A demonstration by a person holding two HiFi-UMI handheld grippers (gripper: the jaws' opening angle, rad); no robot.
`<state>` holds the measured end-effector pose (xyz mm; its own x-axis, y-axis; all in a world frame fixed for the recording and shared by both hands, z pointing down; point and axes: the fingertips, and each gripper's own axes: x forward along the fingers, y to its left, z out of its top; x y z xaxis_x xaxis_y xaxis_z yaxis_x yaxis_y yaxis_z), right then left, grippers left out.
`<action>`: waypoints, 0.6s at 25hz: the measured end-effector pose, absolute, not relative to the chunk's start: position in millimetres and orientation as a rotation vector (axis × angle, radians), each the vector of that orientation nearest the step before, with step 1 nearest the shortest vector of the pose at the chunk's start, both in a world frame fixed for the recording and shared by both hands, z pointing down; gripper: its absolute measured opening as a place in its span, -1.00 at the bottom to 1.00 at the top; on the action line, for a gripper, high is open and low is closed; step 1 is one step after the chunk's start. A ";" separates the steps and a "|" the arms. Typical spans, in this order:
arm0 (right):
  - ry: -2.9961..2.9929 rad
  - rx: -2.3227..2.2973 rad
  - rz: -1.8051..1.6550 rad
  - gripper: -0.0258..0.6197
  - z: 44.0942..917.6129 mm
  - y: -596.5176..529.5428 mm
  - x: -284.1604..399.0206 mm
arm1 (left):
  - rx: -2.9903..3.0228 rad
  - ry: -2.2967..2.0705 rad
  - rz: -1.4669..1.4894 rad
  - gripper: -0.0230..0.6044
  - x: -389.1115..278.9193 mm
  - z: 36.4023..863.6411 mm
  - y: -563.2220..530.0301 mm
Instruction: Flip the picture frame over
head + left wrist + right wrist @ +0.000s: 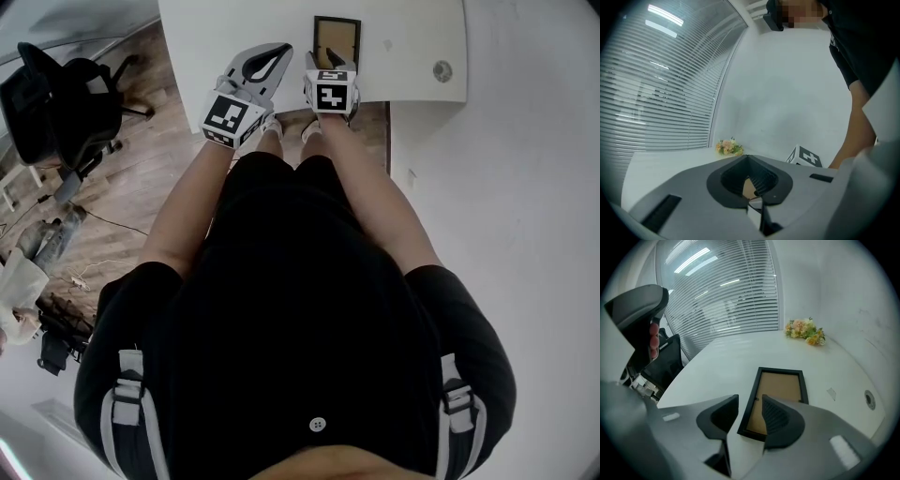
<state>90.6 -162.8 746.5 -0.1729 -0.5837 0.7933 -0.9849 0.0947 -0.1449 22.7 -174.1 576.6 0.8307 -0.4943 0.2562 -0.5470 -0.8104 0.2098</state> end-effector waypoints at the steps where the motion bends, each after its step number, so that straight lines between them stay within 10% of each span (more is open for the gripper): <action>1: -1.817 1.543 0.932 -0.42 748.2 -163.3 90.3 | 2.733 -0.797 0.277 -0.91 21.3 578.6 -174.0; 15: -1.756 1.529 0.891 -0.57 767.4 -163.9 82.9 | 2.685 -0.806 0.281 -0.91 7.3 596.0 -167.7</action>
